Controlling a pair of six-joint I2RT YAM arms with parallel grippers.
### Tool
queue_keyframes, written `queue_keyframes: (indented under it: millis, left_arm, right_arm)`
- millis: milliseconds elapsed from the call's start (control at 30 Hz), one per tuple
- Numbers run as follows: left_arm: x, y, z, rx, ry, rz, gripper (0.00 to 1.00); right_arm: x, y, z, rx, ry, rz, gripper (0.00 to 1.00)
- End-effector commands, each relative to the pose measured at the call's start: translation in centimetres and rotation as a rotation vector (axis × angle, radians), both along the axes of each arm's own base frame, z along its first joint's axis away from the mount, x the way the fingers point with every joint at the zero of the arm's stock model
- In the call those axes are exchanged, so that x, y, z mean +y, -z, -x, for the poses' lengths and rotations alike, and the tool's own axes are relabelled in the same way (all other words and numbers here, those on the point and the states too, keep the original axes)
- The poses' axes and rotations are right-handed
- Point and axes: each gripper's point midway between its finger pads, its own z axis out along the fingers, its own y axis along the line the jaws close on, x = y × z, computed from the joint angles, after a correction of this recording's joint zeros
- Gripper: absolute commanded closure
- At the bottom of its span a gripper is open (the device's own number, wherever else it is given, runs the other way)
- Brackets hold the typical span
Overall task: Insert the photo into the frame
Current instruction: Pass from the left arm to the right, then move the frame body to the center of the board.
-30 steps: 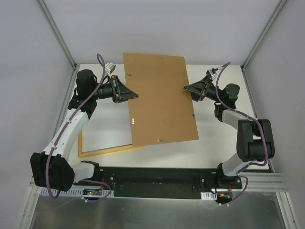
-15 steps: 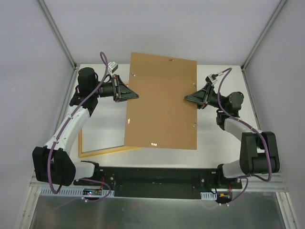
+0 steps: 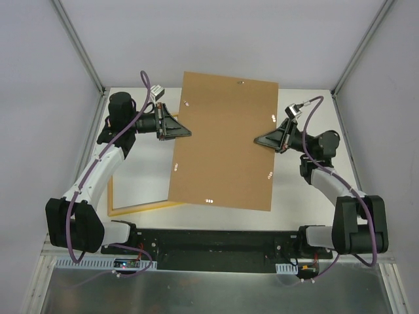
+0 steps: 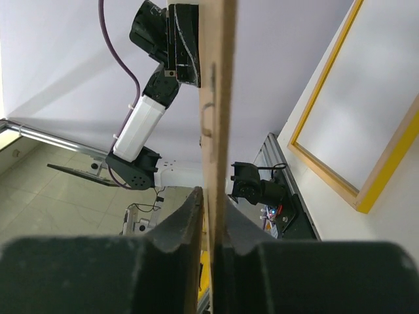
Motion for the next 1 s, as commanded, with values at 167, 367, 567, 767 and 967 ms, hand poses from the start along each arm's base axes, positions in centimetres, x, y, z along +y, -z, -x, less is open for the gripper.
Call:
queue_keyframes:
  millis: [167,367,567,767,967]
  left_arm:
    - [0.3,0.7,-2.3,-0.057,-0.103,-0.058,0.79]
    - [1.6,2.7,-3.7,-0.010,-0.249,-0.180,0.39]
    - [6.1,5.4,-5.4,0.063,-0.537,-0.391,0.33]
    - [15.8,10.5,-5.3,0.177,-0.989,-0.763,0.32]
    - [24.4,13.7,-5.4,0.337,-1.213,-0.921,0.37]
  right_arm:
    - [0.0,-1.5,3.7,0.090,0.010,0.124,0.99]
    - [-1.1,-2.6,4.5,0.246,0.049,0.133,0.99]
    - [-3.5,-2.4,4.0,0.392,0.148,0.122,0.99]
    - [-3.7,-3.9,6.1,0.566,0.158,0.117,0.99]
    - [-3.4,-5.0,7.2,0.604,0.141,0.121,0.99]
